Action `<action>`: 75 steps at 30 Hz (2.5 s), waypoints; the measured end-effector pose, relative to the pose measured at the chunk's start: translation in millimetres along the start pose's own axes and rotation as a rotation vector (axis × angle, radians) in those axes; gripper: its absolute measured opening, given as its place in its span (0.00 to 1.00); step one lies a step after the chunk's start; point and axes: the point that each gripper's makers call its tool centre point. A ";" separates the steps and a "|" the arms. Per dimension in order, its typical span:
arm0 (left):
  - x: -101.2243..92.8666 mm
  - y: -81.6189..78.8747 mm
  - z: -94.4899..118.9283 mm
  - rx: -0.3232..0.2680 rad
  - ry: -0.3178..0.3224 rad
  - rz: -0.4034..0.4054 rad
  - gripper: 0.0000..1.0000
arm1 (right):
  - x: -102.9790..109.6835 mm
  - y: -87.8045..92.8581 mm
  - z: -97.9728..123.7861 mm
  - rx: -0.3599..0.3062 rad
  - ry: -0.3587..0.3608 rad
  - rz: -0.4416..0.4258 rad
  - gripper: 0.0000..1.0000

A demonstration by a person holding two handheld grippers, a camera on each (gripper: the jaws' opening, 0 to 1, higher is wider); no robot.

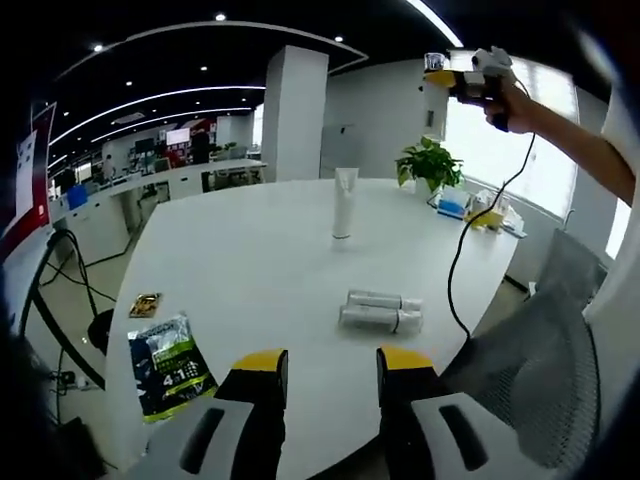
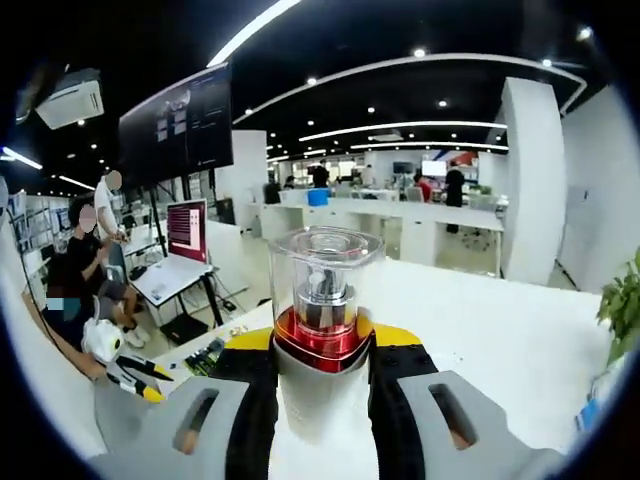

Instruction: Arrange the skincare products in the storage area until every visible bottle or jar stands upright without overlapping.

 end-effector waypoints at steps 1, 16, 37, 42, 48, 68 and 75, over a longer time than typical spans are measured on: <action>0.2 -0.4 0.0 -0.004 -0.001 0.007 0.36 | -8.2 0.8 0.8 0.006 0.013 0.012 0.31; -0.7 3.0 -1.6 0.012 -0.005 -0.017 0.31 | -59.2 42.9 -22.5 0.008 0.037 -0.023 0.31; -3.6 29.8 -11.1 0.153 -0.033 -0.154 0.35 | -91.4 105.8 -66.4 0.088 0.113 -0.088 0.31; -0.7 32.9 -11.8 0.172 -0.046 -0.158 0.35 | -94.5 117.8 -80.5 0.099 0.111 -0.092 0.31; 3.7 35.0 -11.7 0.185 -0.062 -0.145 0.34 | -100.8 130.4 -91.8 0.128 0.122 -0.109 0.31; 0.2 43.1 -13.8 0.222 -0.041 -0.146 0.34 | -111.5 171.5 -119.0 0.189 0.167 -0.132 0.31; -1.1 40.7 -14.4 0.209 -0.032 -0.121 0.35 | -112.2 187.3 -128.2 0.215 0.155 -0.124 0.31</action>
Point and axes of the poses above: the point that each gripper's makers call its tool centre point, and the gripper's own axes: z roughly backward along the fingers, x roughly to its left, y roughly out of its underside, and after that the axes turned 7 degrees about -z, right-handed
